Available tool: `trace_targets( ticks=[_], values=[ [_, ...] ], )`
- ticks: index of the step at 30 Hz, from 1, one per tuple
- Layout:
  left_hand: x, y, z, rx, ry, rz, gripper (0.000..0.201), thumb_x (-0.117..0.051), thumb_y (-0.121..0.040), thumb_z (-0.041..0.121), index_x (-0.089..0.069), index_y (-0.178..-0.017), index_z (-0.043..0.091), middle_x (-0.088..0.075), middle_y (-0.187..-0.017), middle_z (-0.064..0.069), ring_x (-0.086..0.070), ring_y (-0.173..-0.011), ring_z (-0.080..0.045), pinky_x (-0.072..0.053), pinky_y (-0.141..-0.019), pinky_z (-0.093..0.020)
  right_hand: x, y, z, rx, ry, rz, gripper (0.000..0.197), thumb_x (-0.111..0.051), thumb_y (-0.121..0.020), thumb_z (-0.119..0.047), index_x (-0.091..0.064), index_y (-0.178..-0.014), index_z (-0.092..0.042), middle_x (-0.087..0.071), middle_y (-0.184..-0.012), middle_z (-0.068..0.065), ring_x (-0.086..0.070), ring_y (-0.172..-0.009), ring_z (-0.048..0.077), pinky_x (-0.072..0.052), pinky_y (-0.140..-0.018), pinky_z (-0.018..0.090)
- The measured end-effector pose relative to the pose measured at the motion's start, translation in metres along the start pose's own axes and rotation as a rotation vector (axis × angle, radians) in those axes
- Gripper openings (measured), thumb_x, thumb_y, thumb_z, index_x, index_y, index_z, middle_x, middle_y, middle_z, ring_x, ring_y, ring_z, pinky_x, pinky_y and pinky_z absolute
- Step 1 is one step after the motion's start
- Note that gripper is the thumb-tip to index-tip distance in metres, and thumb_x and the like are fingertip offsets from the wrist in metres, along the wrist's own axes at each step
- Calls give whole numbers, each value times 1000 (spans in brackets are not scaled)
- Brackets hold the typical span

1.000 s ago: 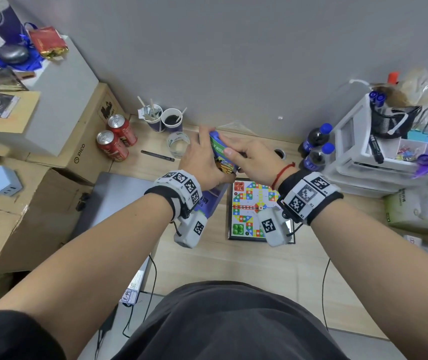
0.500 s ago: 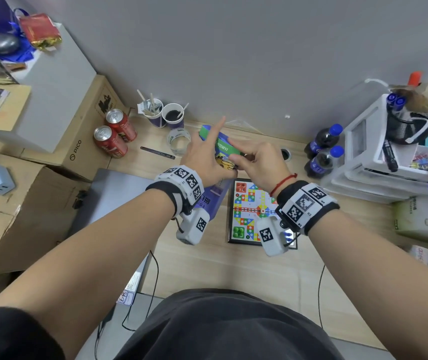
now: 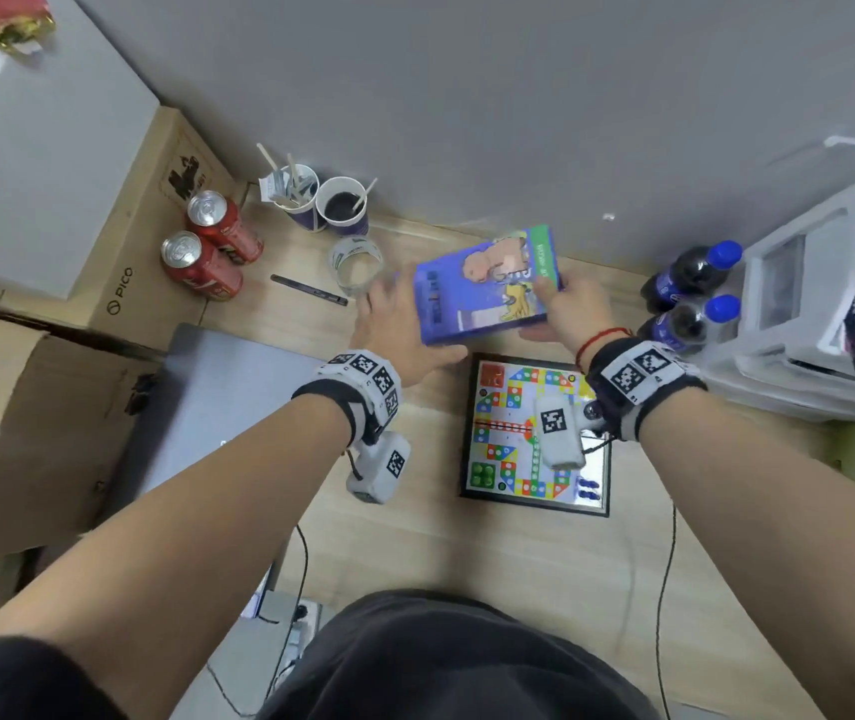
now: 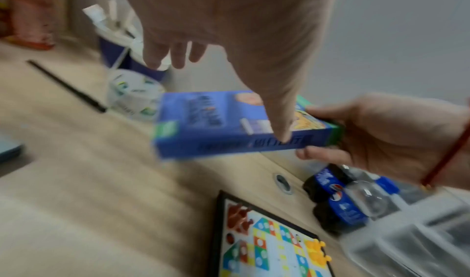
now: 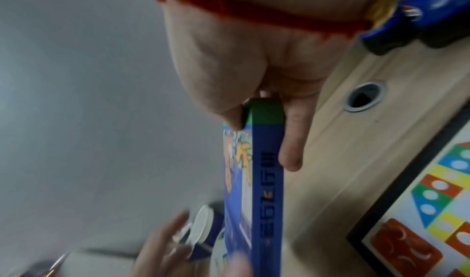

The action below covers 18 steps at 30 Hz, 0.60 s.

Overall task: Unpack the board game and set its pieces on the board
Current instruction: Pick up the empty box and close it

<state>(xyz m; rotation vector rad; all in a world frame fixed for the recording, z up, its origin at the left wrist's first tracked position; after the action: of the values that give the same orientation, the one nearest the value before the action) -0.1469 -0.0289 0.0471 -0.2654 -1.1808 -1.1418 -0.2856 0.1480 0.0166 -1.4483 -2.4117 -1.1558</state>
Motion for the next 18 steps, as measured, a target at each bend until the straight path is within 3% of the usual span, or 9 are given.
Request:
trace_targets(
  ticks=[2,4,6,8,9,11,13,16,18],
  values=[
    [-14,-5,-26,99,-7,-68,112,-78,-65,59,-16,-150,21,-23,-149,-12,-27,-134,-34,-33,-109,-47,3,-21,14,-55,106,-41,28,-61,-90,-24,-54,-112,-9,-70,-104,12,-70,-84,28,-58,-79,43],
    [-33,-9,-46,130,-52,-185,97,-73,-70,57,-26,-147,21,-31,-144,-11,-34,-129,-34,-37,-106,-47,1,-36,27,-117,56,-57,14,-53,-95,-20,-50,-104,-9,-69,-95,6,-69,-80,24,-60,-66,35],
    [-49,-11,-60,127,-96,-291,84,-69,-74,54,-34,-144,22,-37,-141,-9,-38,-128,-32,-39,-105,-47,-8,-47,36,-165,33,-42,17,-43,-99,-27,-50,-94,-12,-68,-96,12,-71,-73,28,-57,-49,36],
    [-62,-14,-69,125,-152,-354,74,-64,-79,47,-38,-144,23,-37,-143,-5,-40,-128,-30,-39,-105,-45,-17,-58,39,-172,116,-53,22,-42,-98,-30,-51,-101,-10,-67,-103,17,-72,-66,29,-53,-47,32],
    [-70,-16,-74,108,-187,-382,69,-61,-80,43,-40,-143,24,-36,-145,-4,-42,-126,-30,-40,-104,-43,-21,-62,43,-211,95,-41,26,-43,-98,-29,-53,-111,-8,-67,-105,16,-73,-67,27,-53,-48,29],
    [-82,-17,-78,66,-253,-440,60,-57,-79,40,-43,-136,27,-34,-142,0,-49,-114,-31,-45,-94,-40,-22,-66,43,-209,218,-65,34,-48,-97,-25,-53,-124,-5,-63,-114,15,-70,-92,27,-53,-56,18],
    [-91,-19,-80,35,-291,-473,49,-52,-75,37,-43,-122,30,-31,-130,4,-48,-103,-29,-45,-84,-37,-22,-76,44,-177,255,-79,36,-52,-96,-19,-54,-126,0,-60,-124,18,-62,-111,28,-51,-55,10],
    [-97,-24,-78,32,-322,-512,37,-47,-72,27,-41,-109,31,-29,-114,5,-42,-111,-26,-42,-92,-39,-29,-79,33,-60,333,-75,30,-56,-92,-16,-60,-117,0,-63,-118,20,-62,-108,32,-55,-81,27],
    [-100,-24,-81,63,-315,-532,39,-48,-70,30,-41,-108,36,-28,-115,5,-42,-108,-28,-42,-96,-43,-30,-80,31,8,428,-98,28,-56,-90,-22,-61,-110,-3,-65,-107,17,-61,-103,34,-48,-81,30]
  ],
)
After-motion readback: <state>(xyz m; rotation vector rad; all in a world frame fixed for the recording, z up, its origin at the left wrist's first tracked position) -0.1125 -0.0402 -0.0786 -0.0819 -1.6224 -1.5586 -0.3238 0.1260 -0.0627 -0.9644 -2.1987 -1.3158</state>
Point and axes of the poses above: each hand's wrist, its own y-axis away from the middle knuckle, its own x-axis out of the back of the hand, z = x × y, the point moved 5 cm from there along -y, towards the middle knuckle
